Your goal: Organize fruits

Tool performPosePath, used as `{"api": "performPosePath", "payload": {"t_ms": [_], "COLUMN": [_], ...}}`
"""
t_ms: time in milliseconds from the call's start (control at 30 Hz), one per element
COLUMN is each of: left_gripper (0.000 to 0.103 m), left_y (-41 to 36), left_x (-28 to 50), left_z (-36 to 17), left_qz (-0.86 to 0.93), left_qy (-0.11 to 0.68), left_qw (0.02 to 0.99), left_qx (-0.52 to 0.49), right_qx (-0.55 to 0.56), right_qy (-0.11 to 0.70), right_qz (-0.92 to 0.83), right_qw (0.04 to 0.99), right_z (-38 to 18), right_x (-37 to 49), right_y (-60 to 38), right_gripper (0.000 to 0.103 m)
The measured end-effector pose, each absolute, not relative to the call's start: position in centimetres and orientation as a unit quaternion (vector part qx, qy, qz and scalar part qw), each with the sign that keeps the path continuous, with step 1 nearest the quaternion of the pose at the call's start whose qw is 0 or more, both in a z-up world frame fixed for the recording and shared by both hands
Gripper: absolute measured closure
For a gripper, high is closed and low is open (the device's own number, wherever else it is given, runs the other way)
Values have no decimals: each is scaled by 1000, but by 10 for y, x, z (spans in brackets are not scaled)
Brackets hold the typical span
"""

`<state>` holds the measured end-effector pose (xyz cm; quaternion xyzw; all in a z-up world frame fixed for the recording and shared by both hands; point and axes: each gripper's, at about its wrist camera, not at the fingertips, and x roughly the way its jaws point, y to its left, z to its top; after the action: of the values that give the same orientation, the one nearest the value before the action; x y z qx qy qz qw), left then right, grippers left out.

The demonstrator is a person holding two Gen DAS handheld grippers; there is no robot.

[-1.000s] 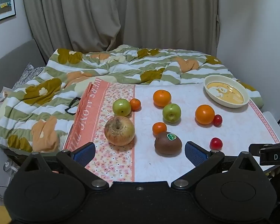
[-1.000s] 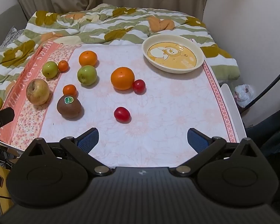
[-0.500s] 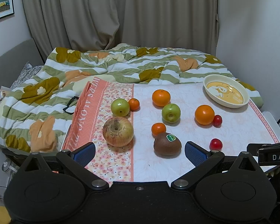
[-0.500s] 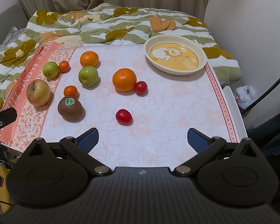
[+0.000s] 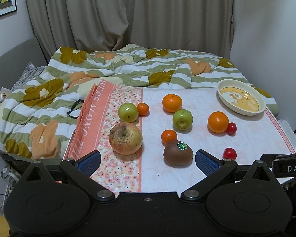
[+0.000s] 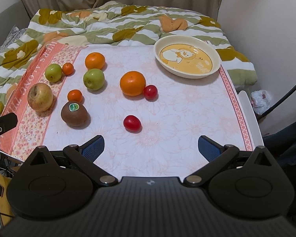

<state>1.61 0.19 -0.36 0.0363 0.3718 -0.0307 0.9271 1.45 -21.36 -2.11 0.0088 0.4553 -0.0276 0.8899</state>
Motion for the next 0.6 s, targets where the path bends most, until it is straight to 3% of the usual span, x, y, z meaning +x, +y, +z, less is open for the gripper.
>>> {"api": "performPosePath", "payload": {"t_ms": [600], "left_gripper": [0], "left_y": [5], "left_x": [18], "left_z": [-6], "left_qz": [-32], "left_qy": [381], "left_qw": [924], "left_qx": [29], "right_qx": [8], "right_qy": [461], "right_qz": [-26], "right_qw": [887], "right_z": [-24], "right_x": [17], "right_y": [-214], "right_gripper": [0]}}
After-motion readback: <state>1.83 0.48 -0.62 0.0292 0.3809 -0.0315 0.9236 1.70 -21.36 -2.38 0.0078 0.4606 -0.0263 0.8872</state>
